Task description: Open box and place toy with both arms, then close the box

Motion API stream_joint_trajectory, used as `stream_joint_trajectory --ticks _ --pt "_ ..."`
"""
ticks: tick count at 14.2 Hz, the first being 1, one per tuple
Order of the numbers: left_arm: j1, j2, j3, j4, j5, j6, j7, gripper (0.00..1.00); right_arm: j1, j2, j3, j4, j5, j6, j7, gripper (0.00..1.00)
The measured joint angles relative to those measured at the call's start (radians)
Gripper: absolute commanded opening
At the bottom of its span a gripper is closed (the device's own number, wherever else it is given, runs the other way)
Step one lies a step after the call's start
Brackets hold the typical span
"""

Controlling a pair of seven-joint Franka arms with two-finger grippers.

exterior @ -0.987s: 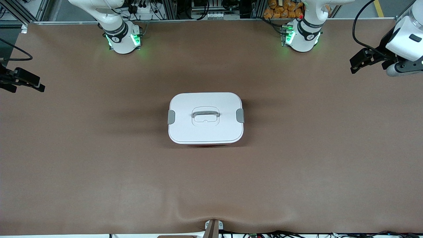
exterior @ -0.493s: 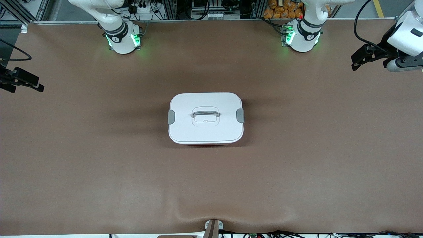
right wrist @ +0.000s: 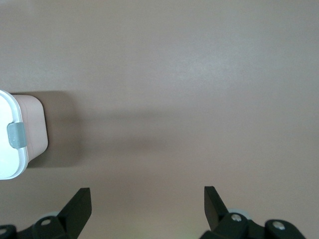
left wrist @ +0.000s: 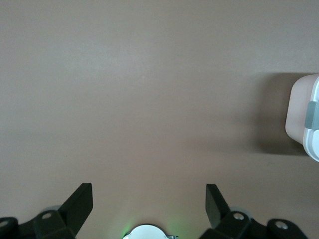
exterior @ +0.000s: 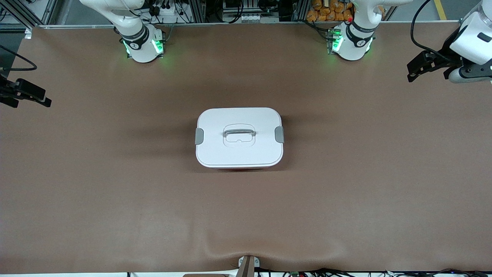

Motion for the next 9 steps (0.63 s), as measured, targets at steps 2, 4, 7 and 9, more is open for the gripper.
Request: stream_joint_trajectory --ticks 2,4,7,9 --pt "0.0 0.013 0.003 0.01 0.0 0.01 0.0 1.0 0.0 0.0 0.0 0.0 0.0 0.0 0.0 1.0" --pt "0.0 0.025 0.006 0.022 0.0 0.01 0.0 1.0 0.0 0.0 0.001 0.0 0.0 0.0 0.0 1.0" --pt "0.0 0.032 0.008 0.029 0.0 0.01 0.0 1.0 0.0 0.0 0.002 0.0 0.0 0.0 0.0 1.0" --pt "0.0 0.032 0.009 0.03 0.0 0.01 0.0 1.0 0.0 0.0 0.002 0.0 0.0 0.0 0.0 1.0"
